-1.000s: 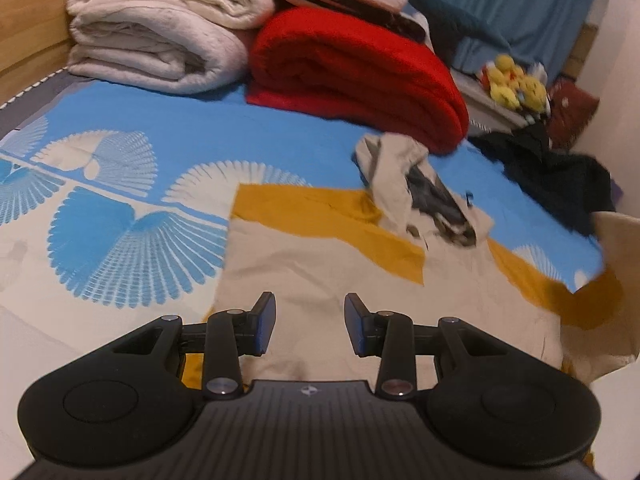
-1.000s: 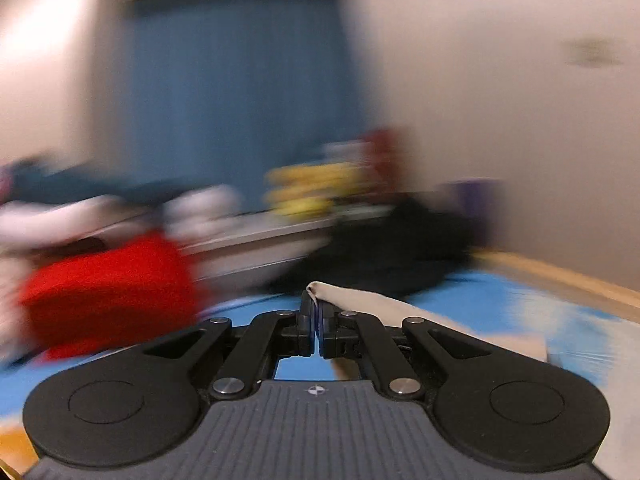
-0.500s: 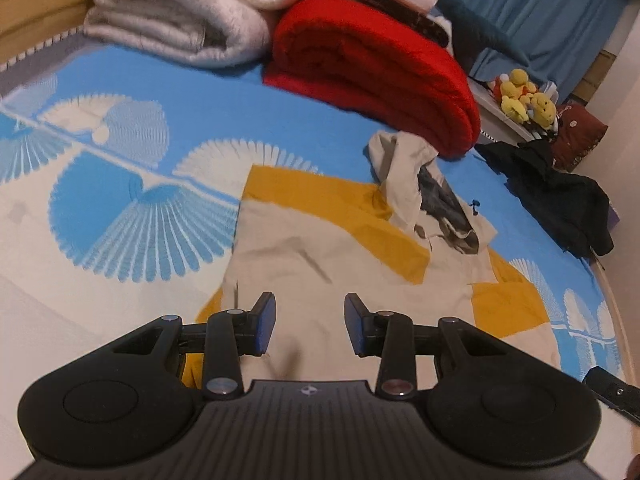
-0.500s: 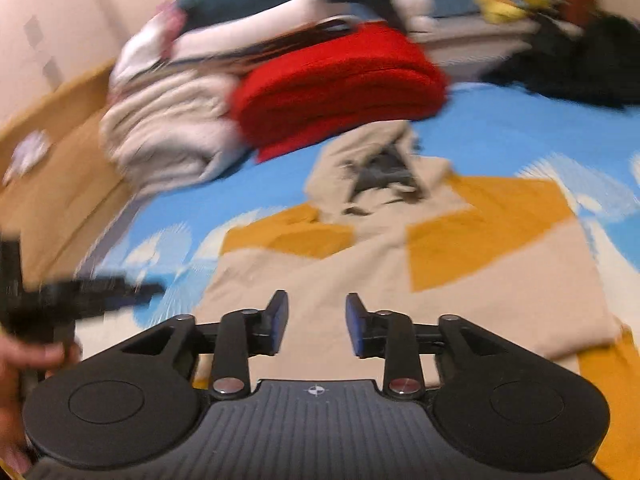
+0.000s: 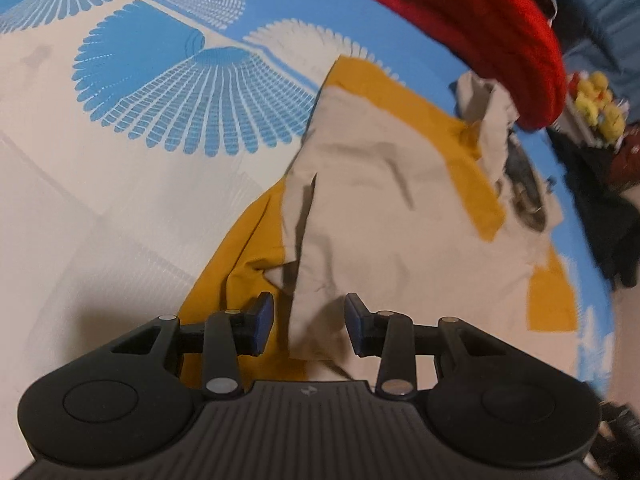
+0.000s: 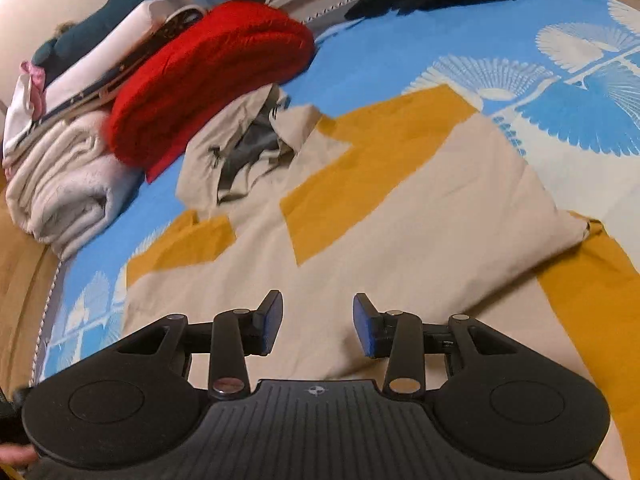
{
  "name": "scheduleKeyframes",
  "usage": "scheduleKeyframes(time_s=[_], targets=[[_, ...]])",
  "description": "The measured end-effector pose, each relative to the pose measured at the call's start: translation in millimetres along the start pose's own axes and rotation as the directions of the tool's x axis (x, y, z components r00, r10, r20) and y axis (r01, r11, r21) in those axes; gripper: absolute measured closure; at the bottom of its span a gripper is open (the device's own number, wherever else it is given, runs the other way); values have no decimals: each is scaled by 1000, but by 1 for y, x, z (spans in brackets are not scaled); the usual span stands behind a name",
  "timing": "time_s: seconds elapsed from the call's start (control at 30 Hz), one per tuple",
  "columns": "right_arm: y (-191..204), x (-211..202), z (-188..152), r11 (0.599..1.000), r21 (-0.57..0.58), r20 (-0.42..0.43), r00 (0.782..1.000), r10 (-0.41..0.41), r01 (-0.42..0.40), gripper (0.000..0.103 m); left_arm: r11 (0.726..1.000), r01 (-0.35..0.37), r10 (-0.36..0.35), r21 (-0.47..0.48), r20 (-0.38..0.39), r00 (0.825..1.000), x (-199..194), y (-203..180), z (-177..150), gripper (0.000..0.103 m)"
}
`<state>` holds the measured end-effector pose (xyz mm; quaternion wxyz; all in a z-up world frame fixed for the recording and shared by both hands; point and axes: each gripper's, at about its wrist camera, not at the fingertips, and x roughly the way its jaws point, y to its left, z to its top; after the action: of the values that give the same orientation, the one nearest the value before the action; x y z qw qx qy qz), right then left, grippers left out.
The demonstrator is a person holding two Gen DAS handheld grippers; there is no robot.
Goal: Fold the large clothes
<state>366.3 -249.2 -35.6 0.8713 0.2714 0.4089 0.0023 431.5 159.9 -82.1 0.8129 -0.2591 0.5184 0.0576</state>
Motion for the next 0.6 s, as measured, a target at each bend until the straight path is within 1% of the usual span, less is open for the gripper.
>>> scheduleKeyframes(time_s=[0.1,0.13,0.17,0.2,0.23,0.27,0.3,0.33,0.37,0.4,0.43,0.47,0.53,0.57,0.6], targets=[[3,3,4,1000,-22,-12,1000,0,0,61,1000,-21,21,11,-12,1000,8,-3,-3,63],[3,5,6,1000,-22,-16,1000,-5,5,61,1000,-20,20,12,-10,1000,9,-3,-4,76],[2,7,7,1000,-19,-21,1000,-13,12,61,1000,-19,19,24,2,1000,8,-6,-4,100],[0,10,7,1000,-9,-27,999,-18,18,61,998,-32,30,51,37,999,4,-12,-3,103],[-2,12,8,1000,0,-40,999,-28,28,61,994,-39,28,104,109,994,-6,-22,-2,103],[-3,16,9,999,3,-53,998,-39,39,61,986,-42,12,160,187,982,-17,-32,-2,103],[-4,19,8,999,0,-64,997,-51,51,61,977,-47,-10,209,264,964,-30,-41,-1,103],[-3,21,8,998,-5,-68,996,-60,60,61,968,-43,-46,246,342,939,-45,-48,0,103],[-3,23,8,998,-8,-70,996,-62,62,61,967,-28,-79,255,398,914,-56,-50,1,103],[-3,24,8,998,-9,-71,996,-62,61,61,968,-18,-95,251,431,898,-62,-49,2,103],[-2,25,9,998,-12,-71,996,-59,58,61,970,-28,-83,240,443,892,-64,-48,4,102],[-2,26,9,998,-18,-73,996,-58,56,61,972,-53,-52,228,429,902,-59,-47,6,101],[-3,29,8,998,-29,-80,995,-66,64,61,974,-74,-3,212,342,940,-40,-38,8,99],[-4,32,8,997,-29,-87,993,-74,72,61,979,-96,35,178,318,947,-32,-32,8,99],[-5,35,8,996,-25,-96,992,-84,82,61,981,-113,58,155,322,945,-30,-28,7,99]])
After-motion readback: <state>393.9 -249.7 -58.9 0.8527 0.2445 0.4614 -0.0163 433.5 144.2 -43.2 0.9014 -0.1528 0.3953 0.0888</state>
